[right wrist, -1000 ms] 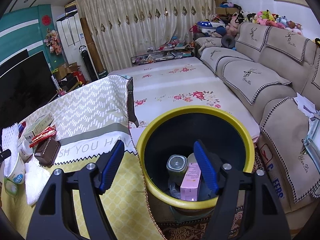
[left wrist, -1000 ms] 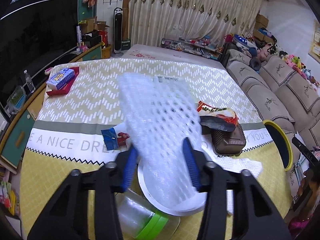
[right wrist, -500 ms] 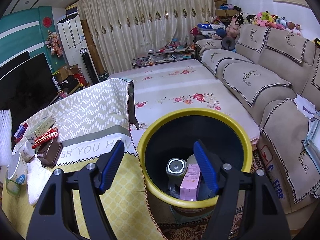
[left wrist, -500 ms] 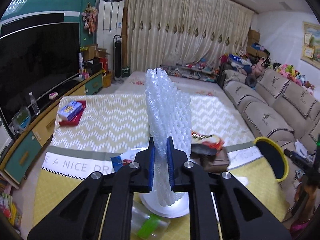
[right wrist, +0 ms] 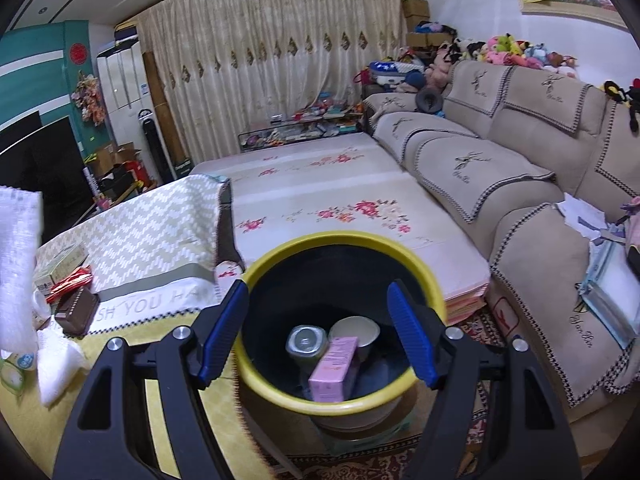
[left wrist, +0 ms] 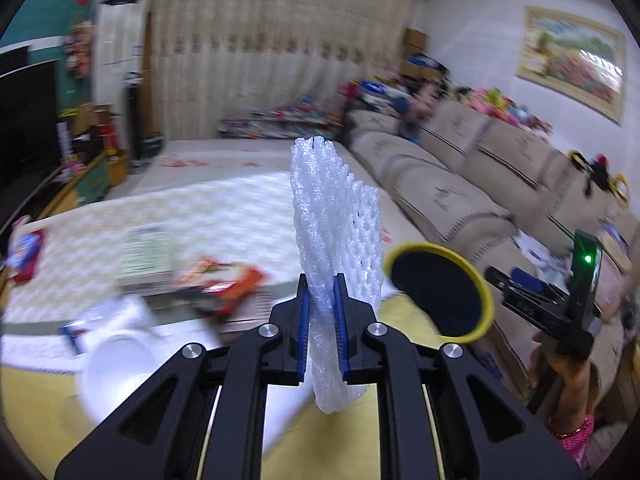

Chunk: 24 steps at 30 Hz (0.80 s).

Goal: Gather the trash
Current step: 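Carry the mesh net over the bin and open the left tool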

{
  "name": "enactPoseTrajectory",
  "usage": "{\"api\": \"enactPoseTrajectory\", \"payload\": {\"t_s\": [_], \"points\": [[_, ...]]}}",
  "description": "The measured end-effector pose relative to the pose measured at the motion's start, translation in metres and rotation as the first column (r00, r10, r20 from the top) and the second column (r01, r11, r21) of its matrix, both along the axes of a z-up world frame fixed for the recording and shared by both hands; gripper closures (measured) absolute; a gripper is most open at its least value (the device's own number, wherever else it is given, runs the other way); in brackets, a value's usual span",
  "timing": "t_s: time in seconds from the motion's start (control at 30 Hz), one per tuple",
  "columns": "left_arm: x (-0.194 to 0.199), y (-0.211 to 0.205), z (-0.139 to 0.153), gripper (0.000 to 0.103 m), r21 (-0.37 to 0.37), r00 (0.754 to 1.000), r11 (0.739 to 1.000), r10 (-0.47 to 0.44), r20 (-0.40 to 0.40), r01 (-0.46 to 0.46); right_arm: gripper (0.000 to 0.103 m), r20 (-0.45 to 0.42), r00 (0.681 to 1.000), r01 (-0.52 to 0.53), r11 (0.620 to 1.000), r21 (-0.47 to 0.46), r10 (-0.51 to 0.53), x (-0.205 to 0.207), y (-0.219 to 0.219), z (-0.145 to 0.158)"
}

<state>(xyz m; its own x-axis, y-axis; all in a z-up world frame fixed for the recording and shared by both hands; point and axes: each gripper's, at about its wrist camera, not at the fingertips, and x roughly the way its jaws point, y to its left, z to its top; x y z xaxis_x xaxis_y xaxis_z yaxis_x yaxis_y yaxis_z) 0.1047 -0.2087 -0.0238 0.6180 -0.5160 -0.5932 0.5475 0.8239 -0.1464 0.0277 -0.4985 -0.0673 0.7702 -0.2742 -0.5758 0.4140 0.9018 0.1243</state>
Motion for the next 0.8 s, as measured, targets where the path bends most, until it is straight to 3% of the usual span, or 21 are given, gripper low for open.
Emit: {"api": "enactPoseTrajectory", "payload": {"t_s": [0.3, 0.67, 0.77, 0.8], "points": [[0.003, -0.141, -0.031, 0.091, 0.046, 0.975, 0.975, -0.216, -0.054, 0.218, 0.035, 0.051, 0.994, 0.095, 0.995, 0.007, -0.095, -0.034, -0.04, 0.007], [0.037, -0.252, -0.089, 0.09, 0.153, 0.96, 0.951, -0.251, -0.124, 0.269, 0.034, 0.072, 0.98, 0.182, 0.983, 0.025, -0.184, -0.06, -0.077, 0.007], [0.045, -0.268, -0.101, 0.083, 0.181, 0.962, 0.949, -0.234, -0.143, 0.258, 0.033, 0.065, 0.979, 0.191, 0.981, 0.025, -0.192, -0.061, -0.081, 0.003], [0.048, -0.27, -0.104, 0.068, 0.187, 0.962, 0.949, -0.23, -0.148, 0.255, 0.033, 0.064, 0.979, 0.192, 0.981, 0.027, -0.194, -0.061, -0.082, 0.002]]}}
